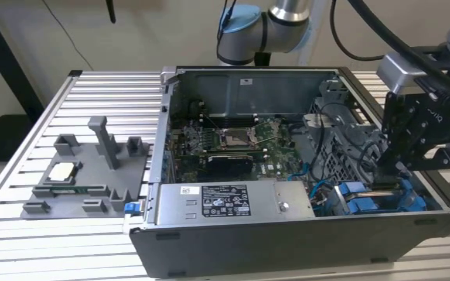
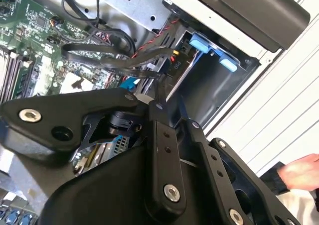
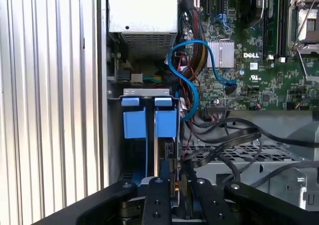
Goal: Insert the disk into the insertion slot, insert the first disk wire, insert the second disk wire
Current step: 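Insert the second disk wire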
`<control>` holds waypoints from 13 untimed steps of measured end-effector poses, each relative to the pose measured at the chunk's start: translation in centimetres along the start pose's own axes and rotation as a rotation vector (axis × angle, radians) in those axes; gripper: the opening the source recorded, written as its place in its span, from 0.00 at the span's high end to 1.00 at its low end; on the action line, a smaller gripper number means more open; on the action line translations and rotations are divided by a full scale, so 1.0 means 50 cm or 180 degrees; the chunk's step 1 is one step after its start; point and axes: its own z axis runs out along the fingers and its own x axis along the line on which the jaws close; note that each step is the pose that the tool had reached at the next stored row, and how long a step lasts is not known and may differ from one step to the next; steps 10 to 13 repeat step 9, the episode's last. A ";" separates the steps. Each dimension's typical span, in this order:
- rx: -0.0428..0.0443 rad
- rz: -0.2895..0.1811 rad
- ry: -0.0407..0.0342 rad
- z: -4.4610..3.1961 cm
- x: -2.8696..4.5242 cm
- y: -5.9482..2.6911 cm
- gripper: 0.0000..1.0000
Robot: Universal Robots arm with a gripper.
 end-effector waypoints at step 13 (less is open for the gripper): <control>0.0000 0.0000 0.0000 -0.005 0.000 0.000 0.76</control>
